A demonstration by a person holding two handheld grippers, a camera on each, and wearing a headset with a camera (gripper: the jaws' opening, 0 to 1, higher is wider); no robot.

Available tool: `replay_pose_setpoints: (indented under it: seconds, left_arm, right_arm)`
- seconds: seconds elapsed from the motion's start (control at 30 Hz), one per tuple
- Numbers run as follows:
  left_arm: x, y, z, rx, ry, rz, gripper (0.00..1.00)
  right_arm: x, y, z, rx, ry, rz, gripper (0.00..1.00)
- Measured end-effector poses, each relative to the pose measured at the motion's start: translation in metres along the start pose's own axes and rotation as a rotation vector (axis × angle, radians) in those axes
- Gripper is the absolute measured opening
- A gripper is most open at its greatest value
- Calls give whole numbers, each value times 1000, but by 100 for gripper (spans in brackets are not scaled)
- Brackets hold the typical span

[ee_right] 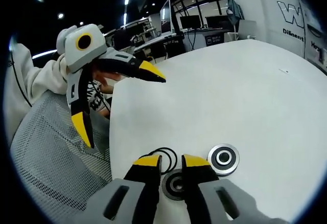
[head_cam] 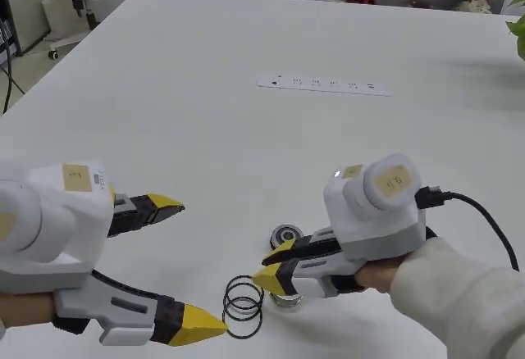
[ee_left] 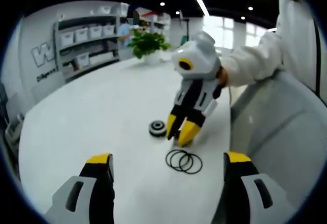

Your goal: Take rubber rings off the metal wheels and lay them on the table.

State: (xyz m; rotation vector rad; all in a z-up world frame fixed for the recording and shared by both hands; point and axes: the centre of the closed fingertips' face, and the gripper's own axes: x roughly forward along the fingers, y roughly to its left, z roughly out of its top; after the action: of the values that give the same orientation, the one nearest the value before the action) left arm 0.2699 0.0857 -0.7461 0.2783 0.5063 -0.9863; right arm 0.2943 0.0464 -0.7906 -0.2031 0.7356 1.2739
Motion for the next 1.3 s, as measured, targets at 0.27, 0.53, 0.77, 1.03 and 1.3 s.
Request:
replay_pose_setpoints:
  seconds: [0.27,0.53,0.77,1.03,1.3]
  left_arm:
    - [-6,6,30,-30,-90,19,88]
    - [-15,4,84,22,-201,5,82]
    - [-10,8,105,82,-208,-1,81]
    - [6,10,126,158,-206,-24,76]
    - [32,13,135,188,-219,-64,65]
  right_arm:
    - [-14,-23,11,25,-68,-70,13]
    - [-29,-52,6,60,-93,-148,17]
    - [-34,-63,-1,86,-95,-173,19]
    - [-32,-65,-12,98,-69,-172,19]
    - [-28,-64,-16,89,-56,-164,21]
